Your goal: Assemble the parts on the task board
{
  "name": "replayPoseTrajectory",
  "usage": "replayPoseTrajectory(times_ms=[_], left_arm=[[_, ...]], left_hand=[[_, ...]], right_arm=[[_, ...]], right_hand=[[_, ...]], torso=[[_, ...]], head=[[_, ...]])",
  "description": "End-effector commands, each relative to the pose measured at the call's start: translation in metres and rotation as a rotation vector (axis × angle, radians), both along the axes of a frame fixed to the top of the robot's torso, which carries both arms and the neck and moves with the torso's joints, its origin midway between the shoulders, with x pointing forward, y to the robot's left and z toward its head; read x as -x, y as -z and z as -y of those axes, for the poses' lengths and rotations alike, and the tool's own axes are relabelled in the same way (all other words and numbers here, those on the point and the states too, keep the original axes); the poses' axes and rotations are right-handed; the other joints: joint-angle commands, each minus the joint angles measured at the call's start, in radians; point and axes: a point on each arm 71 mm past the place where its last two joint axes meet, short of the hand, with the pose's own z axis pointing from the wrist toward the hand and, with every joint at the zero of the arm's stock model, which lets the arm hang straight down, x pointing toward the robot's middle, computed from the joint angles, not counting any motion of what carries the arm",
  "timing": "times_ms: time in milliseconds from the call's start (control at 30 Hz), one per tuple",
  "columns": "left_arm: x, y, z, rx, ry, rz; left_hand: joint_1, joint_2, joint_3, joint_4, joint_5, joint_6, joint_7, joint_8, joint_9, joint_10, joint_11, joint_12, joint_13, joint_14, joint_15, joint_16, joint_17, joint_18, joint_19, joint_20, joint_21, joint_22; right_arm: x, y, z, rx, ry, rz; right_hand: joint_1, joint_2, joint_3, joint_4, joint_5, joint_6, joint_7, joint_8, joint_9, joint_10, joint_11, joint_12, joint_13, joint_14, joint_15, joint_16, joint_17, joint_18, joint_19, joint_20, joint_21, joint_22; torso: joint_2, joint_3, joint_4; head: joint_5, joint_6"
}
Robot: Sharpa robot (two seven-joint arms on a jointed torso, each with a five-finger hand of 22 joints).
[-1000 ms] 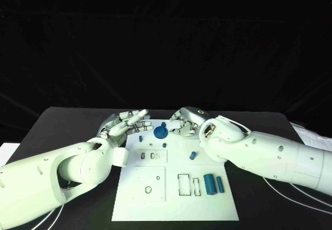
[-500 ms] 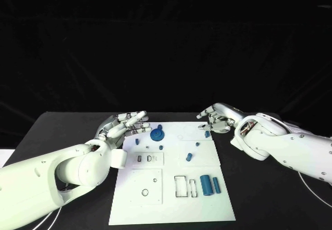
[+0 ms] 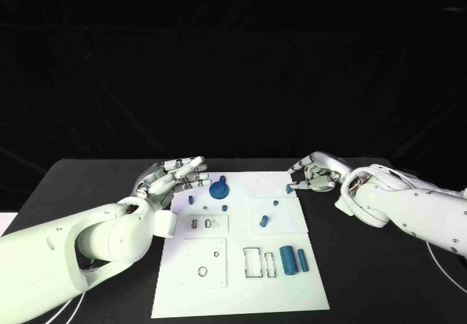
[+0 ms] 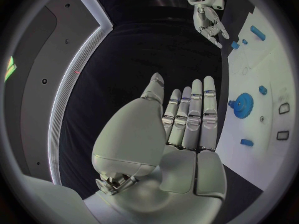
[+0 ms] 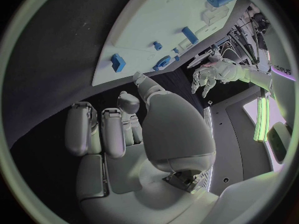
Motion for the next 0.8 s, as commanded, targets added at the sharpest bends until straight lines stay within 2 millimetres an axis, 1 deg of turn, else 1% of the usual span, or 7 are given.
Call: replayPoseTrajectory(times_ms=[33, 167, 267, 500, 633, 733, 800], left_arm=[[0.0, -0.001, 0.002, 0.013, 0.019, 0.006], [0.0, -0.001, 0.002, 0.011, 0.017, 0.005], [0.0, -0.001, 0.002, 0.012, 0.018, 0.005], [0.0, -0.001, 0.003, 0.013, 0.021, 0.005], [0.0, -0.001, 0.003, 0.013, 0.02, 0.005], [0.0, -0.001, 0.004, 0.013, 0.021, 0.004], [0.0, -0.001, 0.004, 0.014, 0.021, 0.004]], left_hand=[[0.003, 0.011, 0.0, -0.007, -0.001, 0.0, 0.007, -0.002, -0.001, -0.003, 0.001, -0.004, -0.001, -0.003, -0.001, -0.004, 0.002, 0.008, -0.006, 0.0, -0.006, -0.001], [0.003, 0.012, 0.0, -0.008, -0.001, 0.0, 0.007, -0.002, 0.0, -0.002, 0.001, -0.004, -0.001, -0.001, -0.001, -0.004, 0.002, 0.009, -0.005, 0.0, -0.006, -0.001], [0.003, 0.012, 0.0, -0.008, -0.001, 0.0, 0.007, -0.002, 0.0, -0.002, 0.001, -0.004, -0.001, -0.001, -0.001, -0.004, 0.002, 0.009, -0.005, 0.0, -0.006, -0.001], [0.003, 0.012, 0.0, -0.008, -0.001, 0.0, 0.007, -0.002, 0.0, -0.002, 0.001, -0.004, -0.001, -0.001, -0.001, -0.004, 0.002, 0.009, -0.005, 0.0, -0.006, -0.001], [0.003, 0.012, 0.0, -0.008, -0.001, 0.0, 0.007, -0.002, 0.0, -0.002, 0.001, -0.004, -0.001, -0.001, -0.001, -0.004, 0.002, 0.009, -0.005, 0.0, -0.006, -0.001], [0.003, 0.013, 0.0, -0.009, -0.001, 0.0, 0.007, -0.002, 0.0, -0.001, 0.001, -0.004, -0.001, -0.001, -0.001, -0.004, 0.003, 0.009, -0.004, 0.0, -0.006, -0.001], [0.003, 0.013, 0.0, -0.009, -0.001, 0.0, 0.007, -0.002, 0.0, -0.001, 0.001, -0.004, -0.001, -0.001, -0.001, -0.004, 0.003, 0.009, -0.004, 0.0, -0.006, -0.001]], right_arm=[[0.001, 0.005, -0.002, -0.003, -0.038, -0.029], [0.002, 0.007, -0.003, 0.003, -0.044, -0.038], [0.001, 0.009, -0.004, 0.01, -0.044, -0.043], [-0.001, 0.015, -0.001, 0.02, -0.032, -0.058], [-0.003, 0.019, -0.001, 0.024, -0.025, -0.067], [-0.005, 0.022, -0.002, 0.028, -0.025, -0.077], [-0.005, 0.023, -0.002, 0.032, -0.026, -0.085]], right_hand=[[0.004, -0.008, -0.002, -0.005, -0.006, 0.001, 0.002, -0.004, -0.002, -0.009, 0.001, -0.008, -0.003, 0.057, 0.002, 0.0, -0.002, -0.007, -0.001, 0.002, 0.001, -0.002], [0.004, -0.008, -0.004, -0.006, -0.01, 0.0, 0.003, -0.004, -0.002, -0.009, 0.001, -0.008, -0.003, 0.058, 0.003, 0.001, -0.001, -0.007, -0.001, 0.003, 0.001, -0.002], [0.007, -0.006, -0.004, -0.008, -0.013, -0.001, 0.003, -0.004, -0.002, -0.01, 0.001, -0.009, -0.004, 0.057, 0.003, 0.001, 0.0, -0.007, -0.002, 0.003, 0.001, -0.002], [0.012, -0.003, -0.003, -0.012, -0.015, -0.001, 0.003, -0.004, -0.002, -0.01, 0.001, -0.01, -0.003, 0.057, 0.003, 0.001, 0.0, -0.007, -0.002, 0.003, 0.001, -0.002], [0.018, 0.007, 0.0, -0.016, -0.028, 0.002, 0.003, -0.003, -0.001, -0.009, 0.001, -0.007, -0.001, 0.057, 0.003, 0.001, 0.002, -0.007, -0.001, 0.003, 0.002, 0.0], [0.021, 0.01, 0.001, -0.018, -0.031, 0.004, 0.003, -0.002, -0.001, -0.008, 0.001, -0.006, 0.0, 0.058, 0.003, 0.002, 0.002, -0.007, -0.001, 0.003, 0.002, 0.0], [0.022, 0.013, 0.002, -0.019, -0.032, 0.006, 0.003, -0.001, -0.001, -0.006, 0.001, -0.004, 0.002, 0.058, 0.003, 0.002, 0.002, -0.007, -0.001, 0.003, 0.002, 0.0]], torso=[[0.0, -0.0021, 0.001], [0.001, -0.0013, 0.0005], [0.0, -0.0031, 0.0004], [-0.001, -0.0028, 0.0027], [-0.001, -0.0025, 0.0005], [-0.001, -0.0037, 0.0009], [-0.001, -0.004, 0.0015]], head=[[-0.001, -0.003], [0.001, -0.004], [0.0, -0.006], [-0.002, -0.008], [0.001, -0.009], [0.0, -0.012], [-0.002, -0.011]])
